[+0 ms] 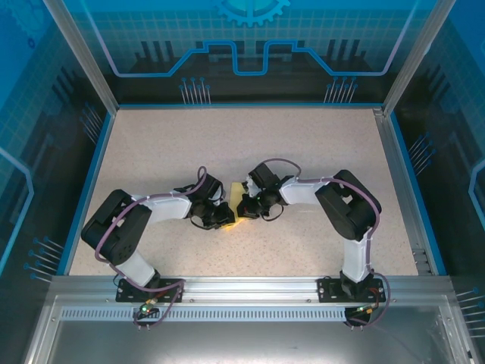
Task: Fold a paper plane with a square sheet of paper (pick it up from the middle)
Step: Third fold the triangle at the center of the table.
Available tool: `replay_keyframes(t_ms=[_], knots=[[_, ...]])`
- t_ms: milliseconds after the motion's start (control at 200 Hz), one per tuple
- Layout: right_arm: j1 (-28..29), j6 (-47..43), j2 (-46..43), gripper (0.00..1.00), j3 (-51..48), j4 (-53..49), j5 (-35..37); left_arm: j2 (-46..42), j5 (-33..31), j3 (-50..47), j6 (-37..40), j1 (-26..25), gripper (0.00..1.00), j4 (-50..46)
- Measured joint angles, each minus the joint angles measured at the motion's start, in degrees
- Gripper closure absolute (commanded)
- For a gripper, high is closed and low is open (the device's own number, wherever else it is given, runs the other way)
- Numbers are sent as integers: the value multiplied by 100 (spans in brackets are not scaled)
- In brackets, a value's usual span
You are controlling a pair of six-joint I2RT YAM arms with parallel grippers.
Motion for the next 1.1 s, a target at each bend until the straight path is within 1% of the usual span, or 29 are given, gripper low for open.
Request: replay_keyframes(t_ms=[285,575,820,960,1100], knots=[[-208,24,0,93,-205,361,-310,7,-9,-20,72,0,85,0],[-811,20,0,93,-289,553,-365,11,-4,-68,74,9,85,83],[-981,17,-9,91,-466,890,-573,22,-2,-72,76,9,85,144],[-1099,-44,-203,90,-610,929,-372,22,0,-70,90,9,85,142],[-1209,-129,-614,87,-699,868,-216,22,0,-70,92,9,85,142]])
